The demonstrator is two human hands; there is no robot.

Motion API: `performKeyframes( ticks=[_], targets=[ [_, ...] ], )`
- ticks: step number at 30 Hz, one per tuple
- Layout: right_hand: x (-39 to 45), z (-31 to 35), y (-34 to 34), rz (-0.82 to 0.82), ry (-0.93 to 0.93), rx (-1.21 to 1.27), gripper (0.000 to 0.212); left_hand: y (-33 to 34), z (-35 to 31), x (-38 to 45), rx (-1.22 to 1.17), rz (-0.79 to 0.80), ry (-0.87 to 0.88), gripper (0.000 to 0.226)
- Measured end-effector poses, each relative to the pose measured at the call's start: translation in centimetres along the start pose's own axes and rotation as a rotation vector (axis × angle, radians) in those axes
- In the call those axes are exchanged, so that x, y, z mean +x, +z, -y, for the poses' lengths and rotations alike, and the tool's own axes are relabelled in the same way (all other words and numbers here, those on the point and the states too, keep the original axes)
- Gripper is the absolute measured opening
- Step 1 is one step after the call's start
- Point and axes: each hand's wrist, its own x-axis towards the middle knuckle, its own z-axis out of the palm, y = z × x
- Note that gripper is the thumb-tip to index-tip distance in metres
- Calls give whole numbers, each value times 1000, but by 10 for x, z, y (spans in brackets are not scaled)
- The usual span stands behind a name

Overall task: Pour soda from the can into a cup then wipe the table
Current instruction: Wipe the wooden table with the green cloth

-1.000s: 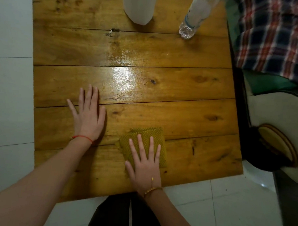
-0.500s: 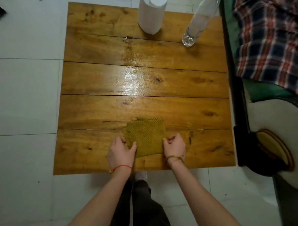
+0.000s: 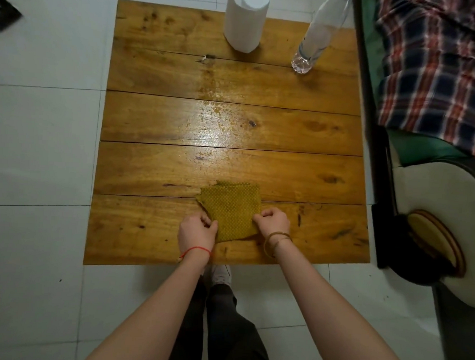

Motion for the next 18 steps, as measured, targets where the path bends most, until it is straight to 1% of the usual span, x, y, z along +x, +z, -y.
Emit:
performKeyframes(
  ticks=[2, 4, 7, 9, 11, 13, 15, 17, 18],
  targets=[
    [-2, 0, -3, 66, 14, 122, 14, -6, -2, -2, -129, 6, 1, 18],
    [-7, 3, -6, 133, 61, 264, 6, -10, -1, -4, -259, 21, -35, 19],
    [-17, 10, -10, 230, 182, 460, 3, -15, 1, -2, -429, 114, -175, 16],
    [-21, 15, -11, 276, 231, 567, 11, -15, 4, 1, -474, 174, -269, 13],
    [-24, 18, -10, 310, 224, 651, 17, -15, 7, 4, -494, 207, -343, 20],
    [-28, 23, -10, 332, 192, 689, 23, -18, 6, 4, -562, 252, -401, 20],
    [-35, 28, -12, 365, 164, 737, 24, -22, -2, 1, -703, 340, -467, 20],
    [-42, 35, -15, 435, 130, 817, 18, -28, -13, -3, -886, 457, -544, 22],
    [-46, 40, -16, 476, 112, 855, 19, -31, -18, -4, -983, 525, -564, 26]
  ],
)
